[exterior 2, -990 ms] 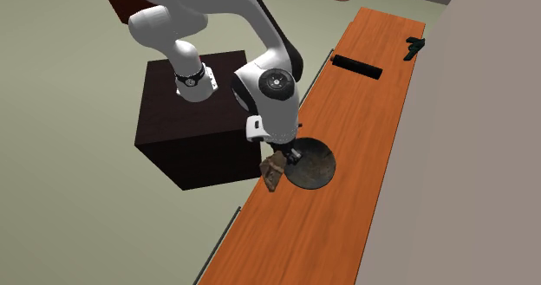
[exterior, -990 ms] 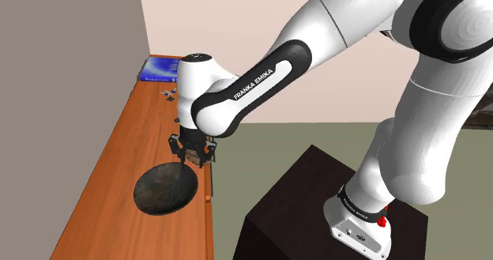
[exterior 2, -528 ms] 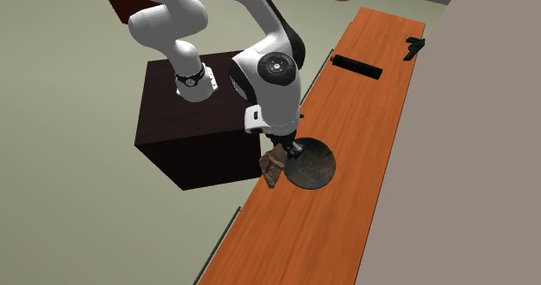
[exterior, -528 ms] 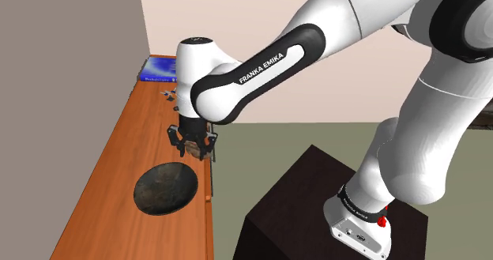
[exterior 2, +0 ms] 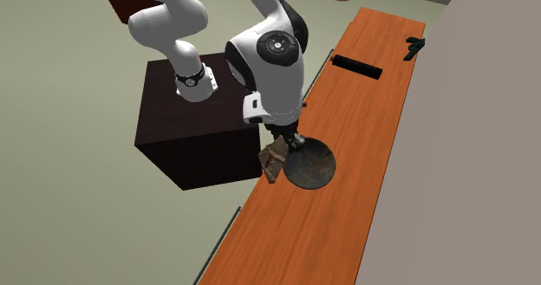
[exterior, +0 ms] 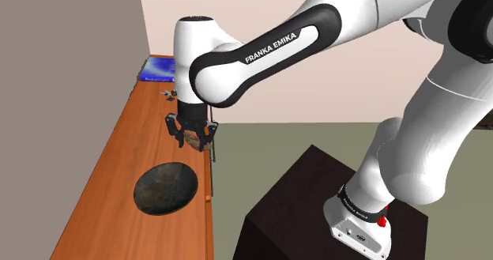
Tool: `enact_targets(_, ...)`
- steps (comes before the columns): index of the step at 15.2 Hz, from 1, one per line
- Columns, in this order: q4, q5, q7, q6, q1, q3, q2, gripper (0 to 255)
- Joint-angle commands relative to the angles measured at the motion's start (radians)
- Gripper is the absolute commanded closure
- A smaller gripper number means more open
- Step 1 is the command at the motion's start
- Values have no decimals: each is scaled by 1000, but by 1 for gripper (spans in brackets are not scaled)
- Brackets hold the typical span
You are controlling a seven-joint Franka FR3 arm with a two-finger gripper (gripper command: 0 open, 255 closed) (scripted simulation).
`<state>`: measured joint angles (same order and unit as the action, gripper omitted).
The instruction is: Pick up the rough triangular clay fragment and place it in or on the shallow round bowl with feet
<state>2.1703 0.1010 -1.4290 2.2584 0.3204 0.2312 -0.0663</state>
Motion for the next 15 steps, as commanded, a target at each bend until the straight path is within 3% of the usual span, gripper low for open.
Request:
enact_targets(1,-10,2,1,-26,-1,0,16,255)
enact_targets(7,-119,-28,-129,-67,61,48,-44,255)
enact_targets(11,-249,-68,-250,-114,124,85,-122,255)
enact_targets(15,-222,-75,-251,-65,127,83,-145,255)
